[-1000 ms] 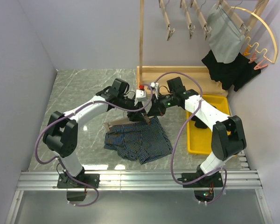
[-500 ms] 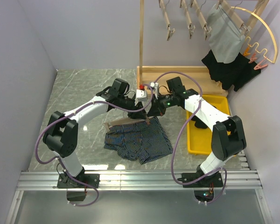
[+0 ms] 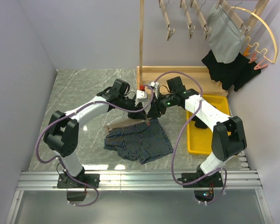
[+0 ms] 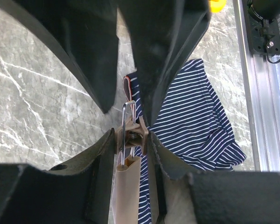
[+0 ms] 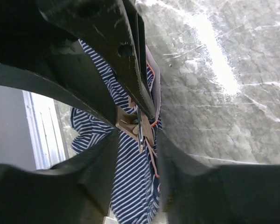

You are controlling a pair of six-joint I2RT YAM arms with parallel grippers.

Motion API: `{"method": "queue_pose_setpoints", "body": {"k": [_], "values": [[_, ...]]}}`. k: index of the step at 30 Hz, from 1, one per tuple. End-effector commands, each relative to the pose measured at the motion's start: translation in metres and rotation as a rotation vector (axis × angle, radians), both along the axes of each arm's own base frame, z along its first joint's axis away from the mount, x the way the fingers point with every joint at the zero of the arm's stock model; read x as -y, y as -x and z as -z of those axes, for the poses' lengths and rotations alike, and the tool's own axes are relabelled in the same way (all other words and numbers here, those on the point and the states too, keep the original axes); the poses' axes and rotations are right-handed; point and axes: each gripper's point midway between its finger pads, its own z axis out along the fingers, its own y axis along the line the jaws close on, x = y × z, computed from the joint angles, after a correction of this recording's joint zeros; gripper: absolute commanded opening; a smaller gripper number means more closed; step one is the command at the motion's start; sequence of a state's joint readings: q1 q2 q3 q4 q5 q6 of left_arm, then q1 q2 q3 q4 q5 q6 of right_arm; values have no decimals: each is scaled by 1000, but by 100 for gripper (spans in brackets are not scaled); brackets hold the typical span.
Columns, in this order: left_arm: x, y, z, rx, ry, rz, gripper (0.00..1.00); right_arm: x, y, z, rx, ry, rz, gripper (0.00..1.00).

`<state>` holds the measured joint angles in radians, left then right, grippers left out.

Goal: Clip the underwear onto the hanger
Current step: Adjust the underwear on the hanger.

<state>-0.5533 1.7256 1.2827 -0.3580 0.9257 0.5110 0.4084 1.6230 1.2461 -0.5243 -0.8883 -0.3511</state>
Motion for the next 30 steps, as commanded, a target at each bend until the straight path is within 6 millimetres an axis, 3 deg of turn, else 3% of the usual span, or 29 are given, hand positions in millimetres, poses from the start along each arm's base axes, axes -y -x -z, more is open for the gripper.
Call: {"method": "queue_pose_setpoints", "body": {"k": [1, 5, 7, 10, 15, 18, 26, 30], "values": [[2, 1, -2, 6, 11, 19, 20, 5, -15, -47, 98, -52, 57, 48], [3, 2, -3, 6, 13, 25, 20, 30, -30, -59, 115, -54, 127, 52], [2, 2, -3, 5, 12, 24, 20, 48, -32, -50, 117, -23, 142, 53], [2, 1, -5, 6, 11, 26, 20, 61, -19, -25, 88, 16, 105, 53], [2, 2, -6, 8, 12, 31, 20, 56, -7, -1, 52, -16, 47, 53], [3, 3, -6, 2, 13, 33, 20, 51, -8, 4, 42, -39, 25, 58], [1, 5, -6, -4, 9, 36, 20, 32, 5, 12, 40, -53, -49, 58], [1, 5, -5, -5, 10, 37, 20, 30, 11, 26, 47, -20, -65, 58]]}}
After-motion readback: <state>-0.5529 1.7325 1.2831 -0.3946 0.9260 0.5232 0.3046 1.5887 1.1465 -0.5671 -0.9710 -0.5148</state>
